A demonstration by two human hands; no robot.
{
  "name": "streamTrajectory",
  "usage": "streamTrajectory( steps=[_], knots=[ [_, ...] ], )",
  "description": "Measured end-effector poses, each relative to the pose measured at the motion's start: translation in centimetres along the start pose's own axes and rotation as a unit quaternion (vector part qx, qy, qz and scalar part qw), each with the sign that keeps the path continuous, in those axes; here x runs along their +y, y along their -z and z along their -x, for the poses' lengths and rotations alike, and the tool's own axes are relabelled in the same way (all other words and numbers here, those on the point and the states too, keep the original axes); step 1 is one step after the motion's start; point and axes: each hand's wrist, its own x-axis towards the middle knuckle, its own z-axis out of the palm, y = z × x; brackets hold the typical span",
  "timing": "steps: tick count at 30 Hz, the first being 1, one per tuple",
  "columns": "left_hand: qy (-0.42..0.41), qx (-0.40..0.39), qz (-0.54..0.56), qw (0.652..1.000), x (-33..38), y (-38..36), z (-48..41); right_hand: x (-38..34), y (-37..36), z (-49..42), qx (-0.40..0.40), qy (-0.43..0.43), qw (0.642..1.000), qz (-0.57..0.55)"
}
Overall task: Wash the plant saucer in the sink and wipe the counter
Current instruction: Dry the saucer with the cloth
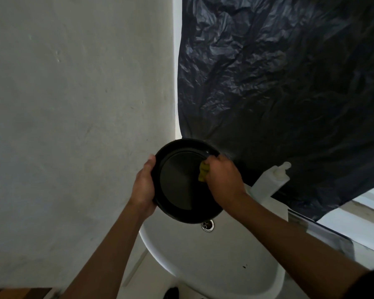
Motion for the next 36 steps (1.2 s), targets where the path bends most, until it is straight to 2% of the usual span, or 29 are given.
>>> streamTrajectory(
  steps=[5, 9, 13, 17, 20, 24, 28, 33, 36],
  knots=[
    [0.008, -0.031, -0.029, 0.999, -1.3, -1.2, 0.9, -1.3, -1.1, -1.8, 0.022, 0.059, 0.996, -0.055],
    [0.042, -0.026, 0.042, 0.998, -1.6, -1.1, 1.5, -5.0, -1.3, -0.3, -0.029, 0.141, 0.974, -0.174],
    [0.044, 0.012, 0.079, 0.996, -1.7, -0.2, 1.1, -6.4, -1.7, 1.9, -0.101, 0.165, 0.949, -0.248],
    [0.021, 0.069, 0.062, 0.995, -2.0, 0.9, 0.3, -4.8, -1.1, 3.0, -0.206, 0.172, 0.942, -0.202],
    [0.01, 0.087, 0.043, 0.995, -2.2, 1.5, 0.0, -3.0, -0.1, 3.5, -0.252, 0.133, 0.948, -0.145],
    [0.0, 0.078, 0.012, 0.997, -2.2, 1.5, -0.1, -0.3, 0.0, 2.8, -0.208, 0.041, 0.977, -0.028],
    [-0.005, 0.037, -0.024, 0.999, -2.0, 0.7, 0.0, 1.6, -1.1, 0.8, -0.084, 0.014, 0.995, 0.042],
    [-0.019, -0.005, -0.049, 0.999, -1.7, -0.7, 0.2, 0.2, -1.0, -1.7, 0.01, 0.047, 0.999, -0.021],
    [-0.013, -0.016, -0.036, 0.999, -1.7, -1.4, 0.5, -2.3, -0.7, -2.1, 0.011, 0.082, 0.993, -0.086]
  ],
)
